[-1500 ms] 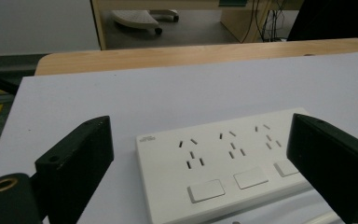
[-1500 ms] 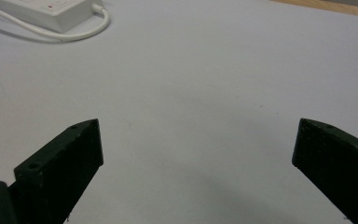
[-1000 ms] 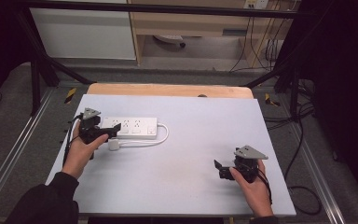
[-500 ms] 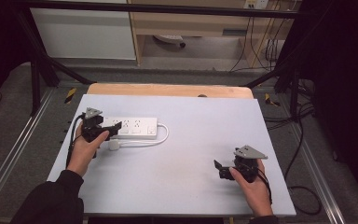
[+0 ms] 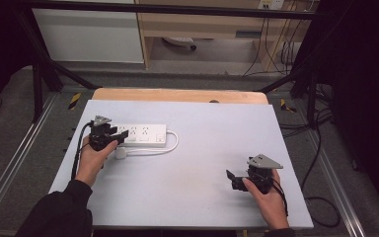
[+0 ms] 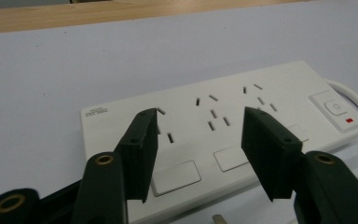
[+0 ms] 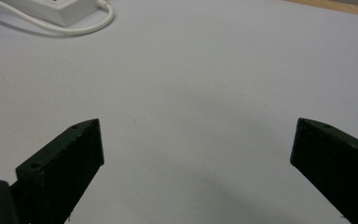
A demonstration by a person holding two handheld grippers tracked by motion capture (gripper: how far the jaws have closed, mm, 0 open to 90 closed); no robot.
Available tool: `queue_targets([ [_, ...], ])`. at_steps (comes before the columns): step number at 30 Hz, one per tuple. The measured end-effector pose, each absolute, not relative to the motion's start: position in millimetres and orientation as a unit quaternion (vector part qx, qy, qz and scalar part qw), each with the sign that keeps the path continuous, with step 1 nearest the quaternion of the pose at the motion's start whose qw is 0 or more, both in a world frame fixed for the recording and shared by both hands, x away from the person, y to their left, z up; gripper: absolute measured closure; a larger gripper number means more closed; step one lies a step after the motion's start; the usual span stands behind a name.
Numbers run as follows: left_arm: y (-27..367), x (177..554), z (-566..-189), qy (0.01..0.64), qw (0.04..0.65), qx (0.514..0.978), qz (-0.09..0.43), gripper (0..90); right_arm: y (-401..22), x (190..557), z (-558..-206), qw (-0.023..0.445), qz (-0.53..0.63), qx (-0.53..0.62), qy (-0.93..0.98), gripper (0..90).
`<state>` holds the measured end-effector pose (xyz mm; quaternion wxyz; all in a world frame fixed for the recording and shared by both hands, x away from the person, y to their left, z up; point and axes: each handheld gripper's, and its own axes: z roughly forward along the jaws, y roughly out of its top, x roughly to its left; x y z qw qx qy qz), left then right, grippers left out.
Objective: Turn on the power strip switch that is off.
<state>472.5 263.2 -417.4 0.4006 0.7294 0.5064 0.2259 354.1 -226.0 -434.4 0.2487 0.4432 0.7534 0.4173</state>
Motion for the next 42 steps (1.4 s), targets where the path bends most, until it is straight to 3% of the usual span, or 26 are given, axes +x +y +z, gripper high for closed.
queue_targets([
  [3, 260.8, 472.2, -417.3, 0.505, 0.410, 0.727, 0.220, 60.4, -225.2, 354.6, -435.3, 0.248, 0.414, 0.440, 0.758, 2.9],
  [5, 259.7, 472.2, -417.5, 0.503, 0.413, 0.727, 0.217, 63.0, -225.0, 354.7, -435.5, 0.247, 0.413, 0.441, 0.757, 2.9],
  [42, 235.9, 473.2, -427.1, 0.498, 0.420, 0.735, 0.190, 88.2, -226.1, 354.8, -436.3, 0.242, 0.413, 0.443, 0.758, 2.7],
])
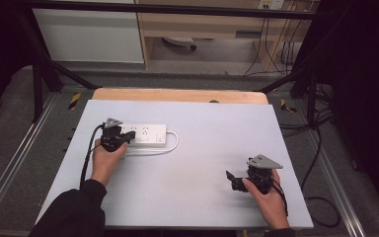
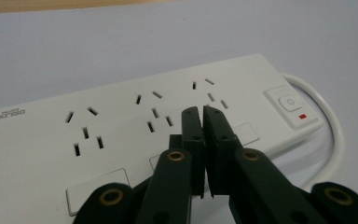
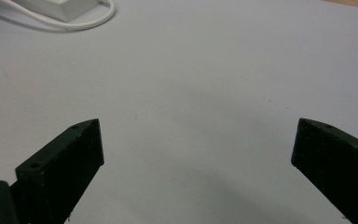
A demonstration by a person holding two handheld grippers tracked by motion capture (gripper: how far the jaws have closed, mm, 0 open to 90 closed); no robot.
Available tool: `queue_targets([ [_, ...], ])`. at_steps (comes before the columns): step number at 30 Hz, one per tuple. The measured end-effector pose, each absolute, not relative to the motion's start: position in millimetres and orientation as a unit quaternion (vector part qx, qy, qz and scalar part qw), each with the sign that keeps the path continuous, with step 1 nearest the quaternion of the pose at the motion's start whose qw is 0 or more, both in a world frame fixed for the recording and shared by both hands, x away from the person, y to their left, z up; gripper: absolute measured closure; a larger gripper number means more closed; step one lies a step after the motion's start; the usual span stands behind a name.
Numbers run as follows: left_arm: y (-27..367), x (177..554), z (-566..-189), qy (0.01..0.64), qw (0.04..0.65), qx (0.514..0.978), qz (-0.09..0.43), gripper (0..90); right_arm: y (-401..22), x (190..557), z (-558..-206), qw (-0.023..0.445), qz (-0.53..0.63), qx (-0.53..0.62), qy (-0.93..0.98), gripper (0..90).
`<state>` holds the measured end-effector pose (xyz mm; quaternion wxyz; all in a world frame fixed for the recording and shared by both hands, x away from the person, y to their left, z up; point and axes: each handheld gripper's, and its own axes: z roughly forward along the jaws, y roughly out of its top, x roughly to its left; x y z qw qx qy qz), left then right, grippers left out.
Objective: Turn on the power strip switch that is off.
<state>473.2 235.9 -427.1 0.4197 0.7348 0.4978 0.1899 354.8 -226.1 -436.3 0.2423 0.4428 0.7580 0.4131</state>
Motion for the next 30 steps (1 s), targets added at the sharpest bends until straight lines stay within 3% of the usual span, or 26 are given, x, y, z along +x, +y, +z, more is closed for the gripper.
queue_targets([
  [30, 233.2, 475.8, -433.0, 0.498, 0.409, 0.741, 0.188, 90.0, -225.0, 355.1, -436.9, 0.235, 0.412, 0.442, 0.761, 2.6],
])
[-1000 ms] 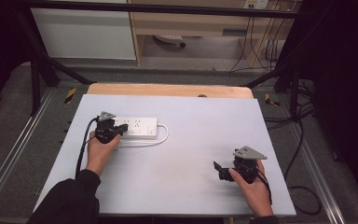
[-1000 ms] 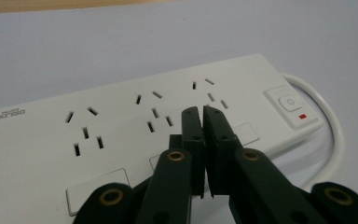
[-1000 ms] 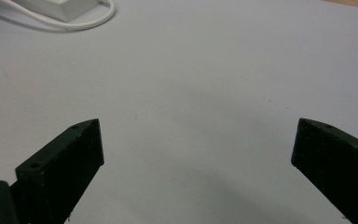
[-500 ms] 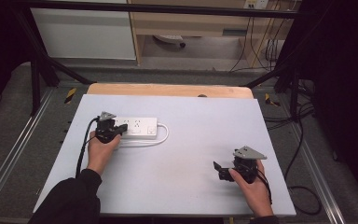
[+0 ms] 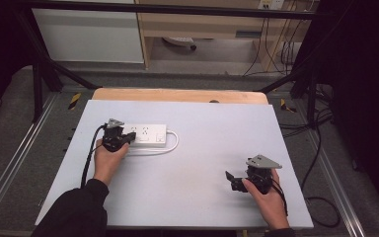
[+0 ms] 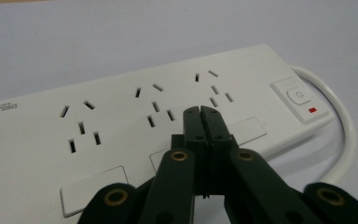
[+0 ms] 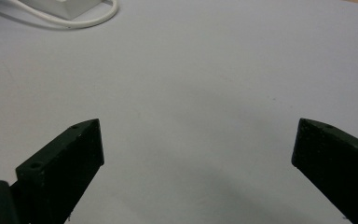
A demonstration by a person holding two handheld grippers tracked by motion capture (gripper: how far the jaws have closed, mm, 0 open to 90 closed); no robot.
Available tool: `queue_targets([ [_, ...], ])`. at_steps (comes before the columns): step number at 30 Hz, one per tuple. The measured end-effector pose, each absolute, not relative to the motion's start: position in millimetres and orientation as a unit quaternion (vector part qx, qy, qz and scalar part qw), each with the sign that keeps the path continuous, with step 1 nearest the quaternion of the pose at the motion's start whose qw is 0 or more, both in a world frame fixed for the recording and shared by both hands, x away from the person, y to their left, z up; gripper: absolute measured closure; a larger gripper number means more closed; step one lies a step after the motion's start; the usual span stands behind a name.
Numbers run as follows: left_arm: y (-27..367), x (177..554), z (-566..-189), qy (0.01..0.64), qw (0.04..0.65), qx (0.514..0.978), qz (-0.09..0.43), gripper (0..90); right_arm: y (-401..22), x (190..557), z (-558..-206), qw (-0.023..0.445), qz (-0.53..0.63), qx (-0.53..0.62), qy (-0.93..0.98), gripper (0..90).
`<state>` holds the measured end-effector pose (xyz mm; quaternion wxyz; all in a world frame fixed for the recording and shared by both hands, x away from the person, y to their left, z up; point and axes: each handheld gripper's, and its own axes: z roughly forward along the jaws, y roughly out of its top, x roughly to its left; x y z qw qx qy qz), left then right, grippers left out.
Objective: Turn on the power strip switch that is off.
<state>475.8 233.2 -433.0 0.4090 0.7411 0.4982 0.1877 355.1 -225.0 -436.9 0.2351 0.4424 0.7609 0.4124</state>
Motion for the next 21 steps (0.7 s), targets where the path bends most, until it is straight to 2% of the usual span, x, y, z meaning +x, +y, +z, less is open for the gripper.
queue_targets([
  [21, 232.6, 476.9, -434.9, 0.496, 0.405, 0.743, 0.195, 90.0, -224.3, 355.7, -437.7, 0.234, 0.412, 0.442, 0.762, 2.7],
])
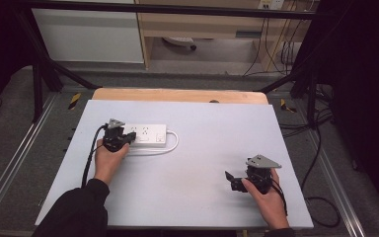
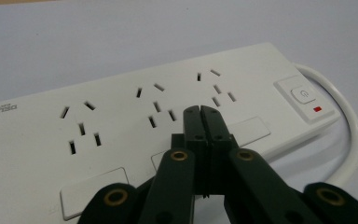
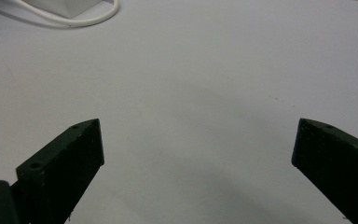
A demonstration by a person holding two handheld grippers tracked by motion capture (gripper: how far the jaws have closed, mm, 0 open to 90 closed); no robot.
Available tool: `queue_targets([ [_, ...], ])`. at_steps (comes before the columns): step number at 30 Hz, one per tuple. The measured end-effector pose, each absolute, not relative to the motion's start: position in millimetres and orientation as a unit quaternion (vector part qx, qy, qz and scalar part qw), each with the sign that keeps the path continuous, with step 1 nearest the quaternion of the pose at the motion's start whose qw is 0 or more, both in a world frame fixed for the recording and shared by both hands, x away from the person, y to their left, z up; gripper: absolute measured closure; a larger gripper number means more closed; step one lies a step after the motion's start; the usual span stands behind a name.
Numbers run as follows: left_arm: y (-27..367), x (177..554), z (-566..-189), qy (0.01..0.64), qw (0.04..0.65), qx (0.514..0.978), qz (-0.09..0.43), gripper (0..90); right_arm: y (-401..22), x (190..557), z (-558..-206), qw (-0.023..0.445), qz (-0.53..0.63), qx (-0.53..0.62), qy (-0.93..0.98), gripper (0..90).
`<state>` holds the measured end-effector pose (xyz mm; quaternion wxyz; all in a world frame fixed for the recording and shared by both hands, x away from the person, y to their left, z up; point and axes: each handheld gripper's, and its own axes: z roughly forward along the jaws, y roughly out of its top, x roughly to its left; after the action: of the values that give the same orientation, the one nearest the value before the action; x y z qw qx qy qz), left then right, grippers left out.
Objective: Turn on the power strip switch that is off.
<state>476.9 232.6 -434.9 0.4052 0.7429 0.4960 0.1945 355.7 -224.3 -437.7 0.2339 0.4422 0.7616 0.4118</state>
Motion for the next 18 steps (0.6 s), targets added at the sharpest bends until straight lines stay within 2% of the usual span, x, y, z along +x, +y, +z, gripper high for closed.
queue_targets([
  [18, 231.2, 476.4, -434.9, 0.493, 0.404, 0.745, 0.195, 90.0, -224.3, 356.2, -437.5, 0.232, 0.412, 0.442, 0.763, 2.7],
])
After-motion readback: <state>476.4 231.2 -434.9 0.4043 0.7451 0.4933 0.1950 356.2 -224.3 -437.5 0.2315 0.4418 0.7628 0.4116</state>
